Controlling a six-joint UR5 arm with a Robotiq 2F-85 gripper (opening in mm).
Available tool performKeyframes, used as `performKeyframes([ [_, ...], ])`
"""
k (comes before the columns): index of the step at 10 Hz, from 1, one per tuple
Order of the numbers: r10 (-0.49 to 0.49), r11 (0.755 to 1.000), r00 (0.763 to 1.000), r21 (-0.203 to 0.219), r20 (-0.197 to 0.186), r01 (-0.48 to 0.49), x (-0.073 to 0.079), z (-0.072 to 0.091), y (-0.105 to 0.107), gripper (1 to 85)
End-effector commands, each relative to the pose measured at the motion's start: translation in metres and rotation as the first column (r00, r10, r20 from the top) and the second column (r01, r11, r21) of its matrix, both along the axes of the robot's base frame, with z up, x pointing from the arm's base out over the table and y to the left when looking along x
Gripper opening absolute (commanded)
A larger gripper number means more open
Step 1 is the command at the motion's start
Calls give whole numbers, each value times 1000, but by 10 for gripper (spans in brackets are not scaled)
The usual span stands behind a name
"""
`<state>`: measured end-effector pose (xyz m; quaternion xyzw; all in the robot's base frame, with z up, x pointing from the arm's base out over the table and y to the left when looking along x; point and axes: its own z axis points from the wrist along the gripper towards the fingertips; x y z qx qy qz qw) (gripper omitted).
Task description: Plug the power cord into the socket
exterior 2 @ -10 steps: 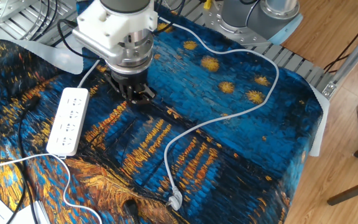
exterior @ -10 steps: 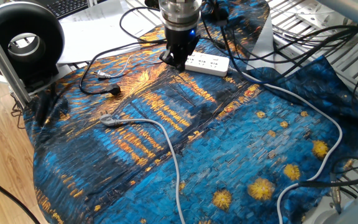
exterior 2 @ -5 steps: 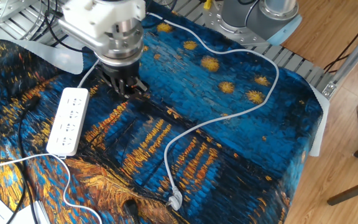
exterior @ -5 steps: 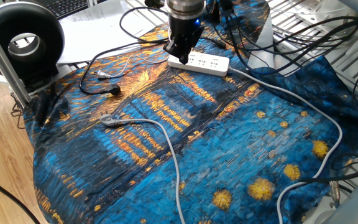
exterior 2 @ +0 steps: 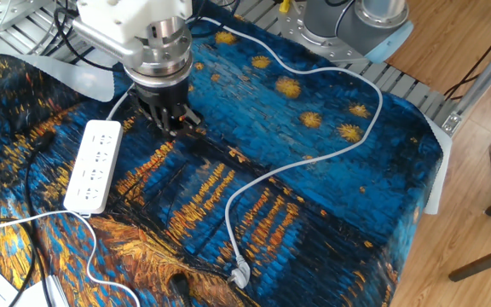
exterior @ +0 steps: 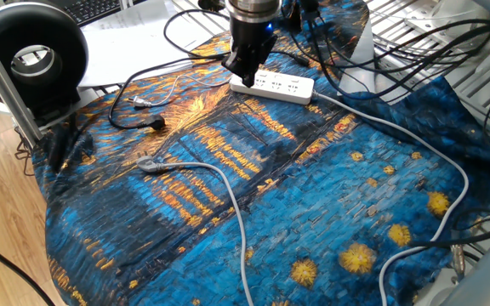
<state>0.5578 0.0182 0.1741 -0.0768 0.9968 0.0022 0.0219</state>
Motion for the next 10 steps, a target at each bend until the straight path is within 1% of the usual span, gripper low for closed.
performKeyframes([
  [1,207,978,975,-18,87,-206,23,4,1,13],
  [2,319,945,941,-111,114,-307,36,6,-16,27],
  [3,372,926,926,-93,70,-365,24,4,-13,93],
  [4,332,943,941,-64,70,-327,24,-2,-3,133],
  [5,335,942,941,-42,52,-333,25,-8,5,137],
  [6,316,948,947,15,52,-317,32,-13,27,137],
  [7,315,949,948,7,51,-316,44,-18,36,130],
  [8,299,954,953,-24,40,-298,59,-24,44,120],
  [9,281,959,960,-48,19,-280,68,-27,52,110],
  [10,269,961,963,-61,11,-268,76,-28,61,107],
])
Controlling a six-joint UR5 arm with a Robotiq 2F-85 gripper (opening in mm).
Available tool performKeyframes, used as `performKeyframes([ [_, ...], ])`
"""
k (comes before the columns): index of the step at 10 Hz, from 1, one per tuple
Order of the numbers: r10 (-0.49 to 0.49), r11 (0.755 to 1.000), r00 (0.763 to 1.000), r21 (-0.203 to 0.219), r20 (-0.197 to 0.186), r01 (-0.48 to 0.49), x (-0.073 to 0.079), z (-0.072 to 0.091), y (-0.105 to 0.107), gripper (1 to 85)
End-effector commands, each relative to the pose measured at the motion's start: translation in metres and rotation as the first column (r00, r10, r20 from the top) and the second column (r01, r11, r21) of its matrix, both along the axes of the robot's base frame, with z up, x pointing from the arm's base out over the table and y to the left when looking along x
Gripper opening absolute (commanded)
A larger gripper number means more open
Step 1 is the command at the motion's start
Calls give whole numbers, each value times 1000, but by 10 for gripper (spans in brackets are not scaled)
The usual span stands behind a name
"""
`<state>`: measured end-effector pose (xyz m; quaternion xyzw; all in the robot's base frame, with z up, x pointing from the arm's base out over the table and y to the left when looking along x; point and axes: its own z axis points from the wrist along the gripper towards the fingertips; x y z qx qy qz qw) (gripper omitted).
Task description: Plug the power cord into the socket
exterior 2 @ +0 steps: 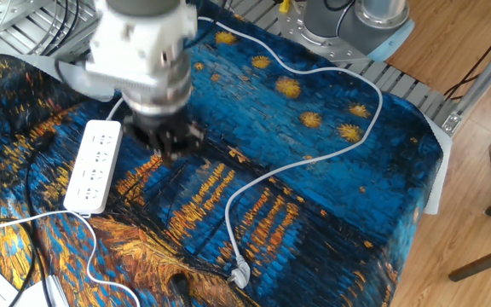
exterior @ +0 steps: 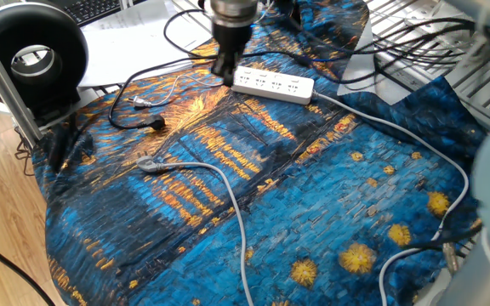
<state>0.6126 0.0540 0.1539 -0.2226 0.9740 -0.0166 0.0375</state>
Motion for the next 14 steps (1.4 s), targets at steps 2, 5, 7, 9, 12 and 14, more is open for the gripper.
performKeyframes([
  [2,-13,1000,1000,-17,-7,13,30,-14,36,103],
  [5,116,992,991,-38,-61,-119,12,-8,16,93],
  [7,194,981,974,8,-116,-195,-4,-8,25,103],
  [9,179,984,979,1,-98,-180,8,-12,28,157],
  [12,170,984,984,-47,-46,-172,60,-34,47,217],
  [14,157,986,987,-43,-39,-159,81,-48,67,217],
])
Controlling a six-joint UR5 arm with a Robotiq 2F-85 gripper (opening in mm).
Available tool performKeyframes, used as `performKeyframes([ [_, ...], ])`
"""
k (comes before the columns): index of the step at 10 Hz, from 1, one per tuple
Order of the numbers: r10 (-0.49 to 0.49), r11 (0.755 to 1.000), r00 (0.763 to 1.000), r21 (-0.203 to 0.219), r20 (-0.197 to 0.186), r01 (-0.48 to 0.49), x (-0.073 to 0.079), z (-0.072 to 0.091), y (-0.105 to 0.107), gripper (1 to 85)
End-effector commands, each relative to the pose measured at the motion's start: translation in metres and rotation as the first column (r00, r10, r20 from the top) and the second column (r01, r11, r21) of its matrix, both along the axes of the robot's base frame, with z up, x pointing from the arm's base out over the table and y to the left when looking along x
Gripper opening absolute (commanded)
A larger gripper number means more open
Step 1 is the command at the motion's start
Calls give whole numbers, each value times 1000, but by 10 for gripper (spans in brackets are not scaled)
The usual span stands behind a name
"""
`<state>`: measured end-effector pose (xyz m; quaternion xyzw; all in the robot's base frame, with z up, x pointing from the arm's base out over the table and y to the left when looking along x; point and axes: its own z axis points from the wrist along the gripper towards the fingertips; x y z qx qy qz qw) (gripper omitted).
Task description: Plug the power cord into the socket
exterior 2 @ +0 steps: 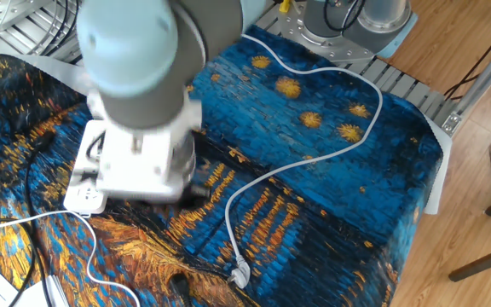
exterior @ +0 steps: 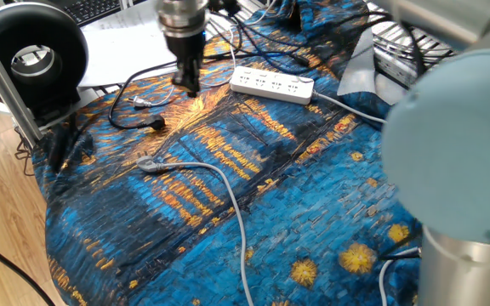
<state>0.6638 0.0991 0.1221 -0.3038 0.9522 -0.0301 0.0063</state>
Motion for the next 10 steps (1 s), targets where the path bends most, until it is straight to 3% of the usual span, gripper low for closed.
performKeyframes([
  [1,-14,1000,999,8,36,14,41,-23,31,217],
  [2,-19,1000,999,13,42,18,47,-26,40,217],
  [3,-19,1000,999,16,34,19,43,-20,40,217],
  [5,58,998,998,-3,4,-58,34,-15,33,230],
  [6,113,994,994,-6,3,-113,35,-15,33,287],
  [8,187,982,981,-15,44,-186,47,-15,33,320],
  [10,210,978,977,-5,29,-209,56,-23,46,330],
])
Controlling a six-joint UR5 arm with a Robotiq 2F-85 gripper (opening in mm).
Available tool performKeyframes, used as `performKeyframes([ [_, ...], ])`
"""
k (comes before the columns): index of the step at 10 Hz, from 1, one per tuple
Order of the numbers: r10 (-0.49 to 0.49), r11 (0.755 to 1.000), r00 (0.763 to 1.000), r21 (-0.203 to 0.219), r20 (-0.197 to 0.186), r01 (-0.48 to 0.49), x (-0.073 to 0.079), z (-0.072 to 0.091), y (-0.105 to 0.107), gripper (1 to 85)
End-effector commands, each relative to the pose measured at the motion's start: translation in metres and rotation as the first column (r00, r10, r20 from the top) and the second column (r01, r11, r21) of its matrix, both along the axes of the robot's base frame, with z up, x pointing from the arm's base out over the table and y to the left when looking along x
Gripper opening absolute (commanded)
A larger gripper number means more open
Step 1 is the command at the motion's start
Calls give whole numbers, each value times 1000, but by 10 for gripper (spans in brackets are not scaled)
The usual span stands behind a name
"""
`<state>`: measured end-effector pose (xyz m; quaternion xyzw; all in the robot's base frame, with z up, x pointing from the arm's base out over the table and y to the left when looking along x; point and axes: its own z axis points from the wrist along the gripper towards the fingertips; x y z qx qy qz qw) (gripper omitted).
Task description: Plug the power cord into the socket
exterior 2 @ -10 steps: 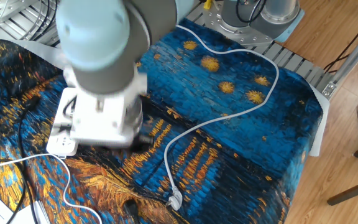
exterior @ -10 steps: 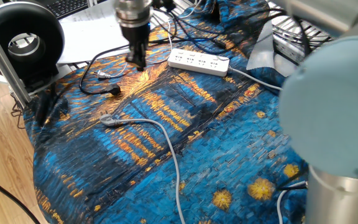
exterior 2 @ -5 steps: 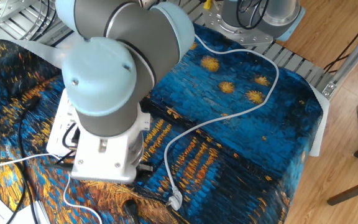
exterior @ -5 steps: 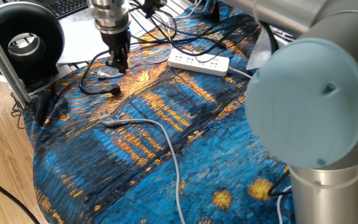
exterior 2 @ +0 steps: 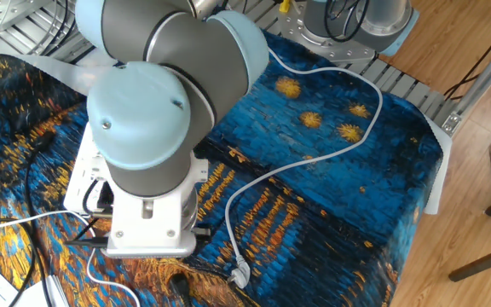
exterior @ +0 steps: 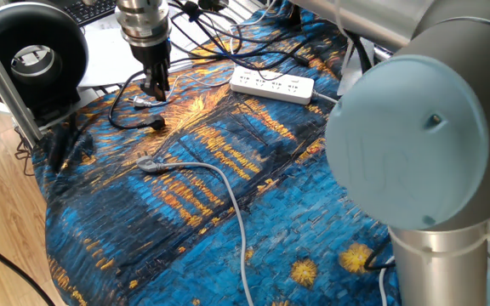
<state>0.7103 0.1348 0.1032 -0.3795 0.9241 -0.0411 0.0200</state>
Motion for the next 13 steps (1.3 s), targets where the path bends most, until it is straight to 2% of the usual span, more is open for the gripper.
performKeyframes([
  [1,81,997,996,-6,-33,-81,5,-8,11,353],
  [2,84,996,996,-13,-26,-84,7,-15,15,357],
  [4,114,994,993,3,-20,-114,10,-25,22,383],
  [5,126,992,992,5,-16,-126,8,-29,23,440],
  [7,138,990,990,2,-12,-138,8,-37,25,440],
  [9,163,986,987,-23,-4,-163,17,-40,24,440],
  [11,186,982,983,-27,-7,-186,22,-43,29,440],
  [13,205,978,979,-48,-12,-205,20,-48,23,440],
])
